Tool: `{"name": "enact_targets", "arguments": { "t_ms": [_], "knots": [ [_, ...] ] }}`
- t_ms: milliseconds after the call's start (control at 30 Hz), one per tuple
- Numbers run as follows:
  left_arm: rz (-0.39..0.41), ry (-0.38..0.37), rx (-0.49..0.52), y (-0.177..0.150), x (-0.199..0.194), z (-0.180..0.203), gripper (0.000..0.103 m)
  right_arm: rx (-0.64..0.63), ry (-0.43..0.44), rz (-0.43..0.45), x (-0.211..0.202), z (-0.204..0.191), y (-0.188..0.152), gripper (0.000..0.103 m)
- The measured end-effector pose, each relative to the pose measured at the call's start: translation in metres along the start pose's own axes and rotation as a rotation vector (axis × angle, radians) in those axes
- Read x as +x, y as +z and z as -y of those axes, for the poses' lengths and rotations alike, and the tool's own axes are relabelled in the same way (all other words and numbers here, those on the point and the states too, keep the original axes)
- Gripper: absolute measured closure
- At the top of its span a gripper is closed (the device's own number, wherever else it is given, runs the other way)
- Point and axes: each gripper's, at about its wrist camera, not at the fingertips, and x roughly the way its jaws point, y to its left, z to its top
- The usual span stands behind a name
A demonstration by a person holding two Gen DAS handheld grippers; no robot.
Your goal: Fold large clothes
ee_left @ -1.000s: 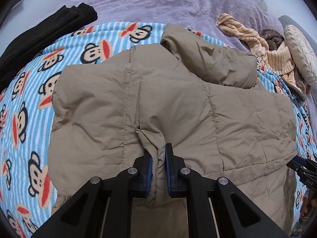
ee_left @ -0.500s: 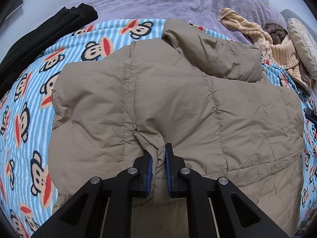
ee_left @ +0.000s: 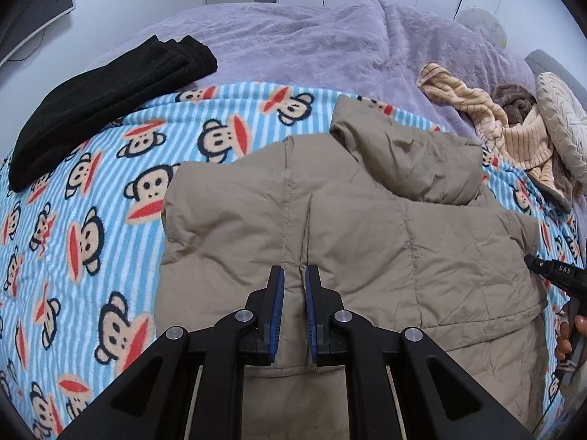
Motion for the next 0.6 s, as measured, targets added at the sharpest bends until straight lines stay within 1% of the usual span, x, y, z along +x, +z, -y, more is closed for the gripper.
{"name": "enact_targets", "arguments": {
  "t_ms": [100,167,200,300,367,433,500,600],
  "knots": [
    [-0.003,-0.032,0.038,0.007,0.006,0.013,0.090,-0.043,-0.018,0.017,-0.015,-0.008,-0.003,0.089],
    [-0.028,-0.044,0.069,0.005,0.019,0.026,0.090,-0.090,-0.044,0.030,-0.024,-0.018,-0.011,0.089],
    [-0.042,-0.039,0.081,0.002,0.026,0.031,0.090,-0.110,-0.051,0.036,-0.030,-0.022,-0.016,0.089],
    [-0.092,0.019,0.097,-0.012,0.054,0.036,0.090,-0.164,-0.077,0.058,-0.045,-0.032,-0.035,0.089],
    [-0.100,0.023,0.090,-0.016,0.066,0.033,0.090,-0.182,-0.090,0.062,-0.052,-0.033,-0.045,0.089],
    [-0.107,0.023,0.078,-0.015,0.072,0.032,0.090,-0.201,-0.105,0.048,-0.051,-0.032,-0.053,0.089],
    [-0.114,0.031,0.069,-0.013,0.073,0.034,0.090,-0.205,-0.118,0.021,-0.042,-0.027,-0.055,0.089],
    [-0.124,0.055,0.071,-0.012,0.069,0.037,0.090,-0.193,-0.113,-0.002,-0.029,-0.018,-0.057,0.089]
  ]
}}
